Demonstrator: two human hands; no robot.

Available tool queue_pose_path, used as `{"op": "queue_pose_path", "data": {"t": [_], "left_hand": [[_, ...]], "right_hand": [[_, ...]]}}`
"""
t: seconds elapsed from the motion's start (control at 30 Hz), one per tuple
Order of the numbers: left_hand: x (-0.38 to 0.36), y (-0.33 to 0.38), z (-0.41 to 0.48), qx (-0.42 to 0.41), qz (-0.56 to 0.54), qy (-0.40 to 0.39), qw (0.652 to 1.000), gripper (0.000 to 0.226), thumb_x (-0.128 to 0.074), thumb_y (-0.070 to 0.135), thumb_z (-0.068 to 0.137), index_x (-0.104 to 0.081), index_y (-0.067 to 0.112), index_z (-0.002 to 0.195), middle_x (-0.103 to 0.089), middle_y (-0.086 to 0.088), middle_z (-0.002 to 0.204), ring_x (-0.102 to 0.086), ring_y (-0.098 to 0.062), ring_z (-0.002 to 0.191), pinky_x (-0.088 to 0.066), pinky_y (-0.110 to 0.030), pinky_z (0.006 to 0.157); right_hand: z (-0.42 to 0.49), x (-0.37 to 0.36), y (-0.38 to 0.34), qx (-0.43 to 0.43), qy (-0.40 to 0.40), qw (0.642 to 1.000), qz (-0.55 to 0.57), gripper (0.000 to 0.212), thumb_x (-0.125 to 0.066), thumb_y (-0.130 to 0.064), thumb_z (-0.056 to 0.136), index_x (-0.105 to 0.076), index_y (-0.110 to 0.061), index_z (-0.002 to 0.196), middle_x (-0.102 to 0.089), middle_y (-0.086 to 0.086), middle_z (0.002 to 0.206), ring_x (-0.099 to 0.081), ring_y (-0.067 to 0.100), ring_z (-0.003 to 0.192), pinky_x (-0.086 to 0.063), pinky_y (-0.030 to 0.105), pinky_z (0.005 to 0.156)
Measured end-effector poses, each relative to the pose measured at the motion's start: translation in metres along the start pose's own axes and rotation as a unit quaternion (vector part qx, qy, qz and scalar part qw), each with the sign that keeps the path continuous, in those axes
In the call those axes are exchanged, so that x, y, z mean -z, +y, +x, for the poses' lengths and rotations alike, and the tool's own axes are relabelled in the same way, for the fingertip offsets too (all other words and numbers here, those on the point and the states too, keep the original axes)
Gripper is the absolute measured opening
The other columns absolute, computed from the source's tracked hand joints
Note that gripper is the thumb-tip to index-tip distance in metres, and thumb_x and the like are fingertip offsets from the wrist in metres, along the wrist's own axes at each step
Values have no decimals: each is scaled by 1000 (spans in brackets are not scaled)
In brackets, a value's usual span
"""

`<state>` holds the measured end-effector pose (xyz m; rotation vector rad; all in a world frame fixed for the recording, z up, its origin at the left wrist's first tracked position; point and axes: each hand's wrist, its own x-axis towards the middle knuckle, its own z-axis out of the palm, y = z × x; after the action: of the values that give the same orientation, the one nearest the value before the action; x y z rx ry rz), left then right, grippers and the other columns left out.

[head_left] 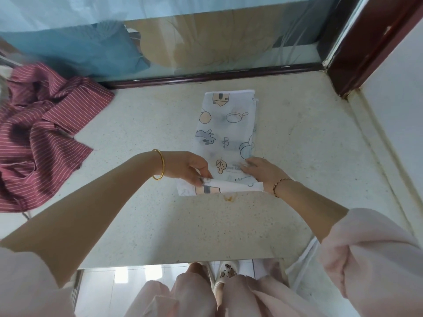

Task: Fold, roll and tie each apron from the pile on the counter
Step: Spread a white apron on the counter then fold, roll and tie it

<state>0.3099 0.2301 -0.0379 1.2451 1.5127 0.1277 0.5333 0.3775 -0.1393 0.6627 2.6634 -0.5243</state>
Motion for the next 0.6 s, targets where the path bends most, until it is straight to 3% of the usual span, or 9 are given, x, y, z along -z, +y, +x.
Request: {"op": "queue_pose_path", "data": {"t": [0.1,0.23,0.3,0.37,0.47,0.6], "left_hand": [[2,2,-1,6,9,2,1000,10,-67,16,85,-63,25,88,-66,18,111,-59,6,100,-43,-22,94],[6,8,-5,19,11,31,999,9,-61,23,90,-59,31,88,-64,9,91,-57,-10,81,-50,-25,69],[13,13,-7,33,-41,36,998,6,-56,19,93,-57,25,93,-66,3,94,-61,-13,81,-55,-32,73],[25,19,-6,38,-103,40,993,6,-52,14,95,-56,19,96,-69,-4,98,-66,-20,84,-57,-39,78],[49,28,-2,24,-187,71,979,8,-50,10,94,-56,15,95,-70,-8,97,-69,-28,88,-58,-42,78],[77,32,17,-23,-327,114,938,4,-54,13,90,-58,11,91,-70,-10,93,-67,-26,83,-59,-33,68]], "right_hand": [[-2,-2,1,-1,3,1000,6,51,-40,-12,99,-28,-20,148,-9,4,158,-11,21,144,-19,31,115],[-5,-1,-1,-34,53,993,101,49,-42,-7,97,-33,-10,144,-26,7,154,-26,23,141,-17,23,111],[-9,4,-2,-40,53,992,110,46,-40,0,94,-39,-3,140,-40,11,145,-40,26,130,-26,21,99],[-12,7,0,-34,50,989,132,45,-41,3,89,-49,-7,132,-49,12,136,-48,25,115,-32,20,88],[-10,10,3,-27,37,981,187,47,-51,-1,82,-55,-14,127,-54,8,130,-52,26,113,-42,29,95],[-6,9,2,-74,56,940,327,24,-61,-16,89,-65,-8,111,-65,10,111,-60,29,103,-49,39,91]]}}
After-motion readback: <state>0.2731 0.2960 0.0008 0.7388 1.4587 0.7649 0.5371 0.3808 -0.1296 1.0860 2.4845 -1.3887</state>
